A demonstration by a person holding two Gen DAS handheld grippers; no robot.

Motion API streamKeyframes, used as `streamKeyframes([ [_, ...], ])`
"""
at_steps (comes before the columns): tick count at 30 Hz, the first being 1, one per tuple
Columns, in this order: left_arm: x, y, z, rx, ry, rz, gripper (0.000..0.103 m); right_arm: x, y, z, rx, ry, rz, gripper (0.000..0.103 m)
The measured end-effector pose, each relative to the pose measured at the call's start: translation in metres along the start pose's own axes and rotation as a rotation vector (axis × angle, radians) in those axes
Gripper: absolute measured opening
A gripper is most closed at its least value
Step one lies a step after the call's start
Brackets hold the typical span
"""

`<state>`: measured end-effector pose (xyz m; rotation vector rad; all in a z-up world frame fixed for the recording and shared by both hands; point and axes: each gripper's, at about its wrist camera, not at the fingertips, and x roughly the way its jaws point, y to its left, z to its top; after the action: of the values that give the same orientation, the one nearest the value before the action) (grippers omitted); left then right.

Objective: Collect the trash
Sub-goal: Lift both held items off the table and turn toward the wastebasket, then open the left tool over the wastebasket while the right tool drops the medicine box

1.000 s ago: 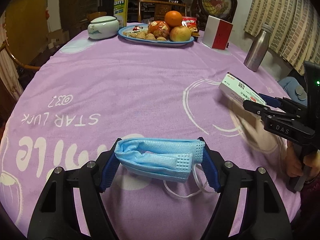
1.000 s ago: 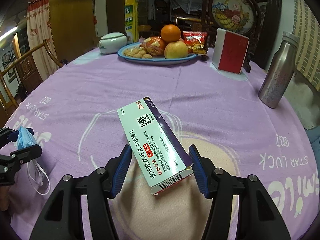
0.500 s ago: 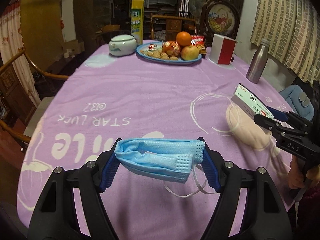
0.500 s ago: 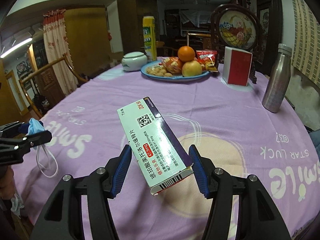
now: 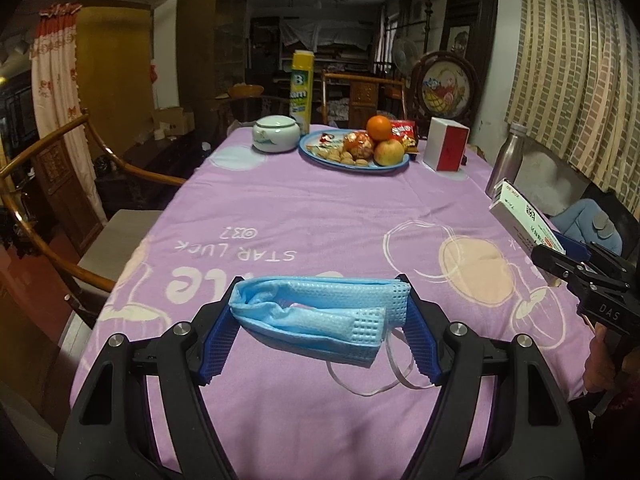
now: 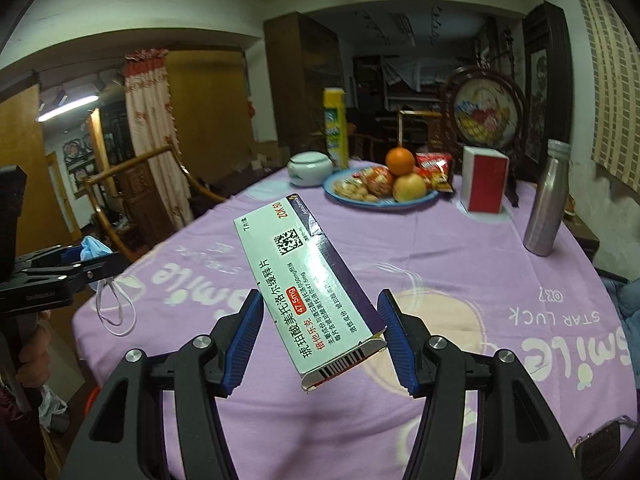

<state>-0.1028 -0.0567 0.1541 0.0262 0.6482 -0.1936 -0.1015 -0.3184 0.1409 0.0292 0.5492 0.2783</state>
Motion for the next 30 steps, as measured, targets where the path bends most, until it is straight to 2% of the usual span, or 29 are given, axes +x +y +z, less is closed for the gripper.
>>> streamKeyframes([
  [4,-0.033,0.017,-0.012,-0.019,-0.035,0.041,0.072,-0.020,0.023,0.003,-0.027,-0.034,0.038,0.058],
  [11,-0.090,0.061,-0.052,-0.067,-0.074,0.144,0.072,-0.043,0.080,0.000,-0.091,-0.054,0.135,0.058],
  [17,-0.120,0.109,-0.102,-0.140,-0.049,0.232,0.072,-0.044,0.138,-0.005,-0.168,-0.033,0.207,0.058],
  [23,-0.116,0.167,-0.149,-0.263,0.024,0.284,0.072,-0.030,0.194,-0.016,-0.226,0.027,0.289,0.058],
  [30,-0.087,0.212,-0.197,-0.365,0.120,0.288,0.072,-0.010,0.258,-0.041,-0.282,0.130,0.374,0.058],
])
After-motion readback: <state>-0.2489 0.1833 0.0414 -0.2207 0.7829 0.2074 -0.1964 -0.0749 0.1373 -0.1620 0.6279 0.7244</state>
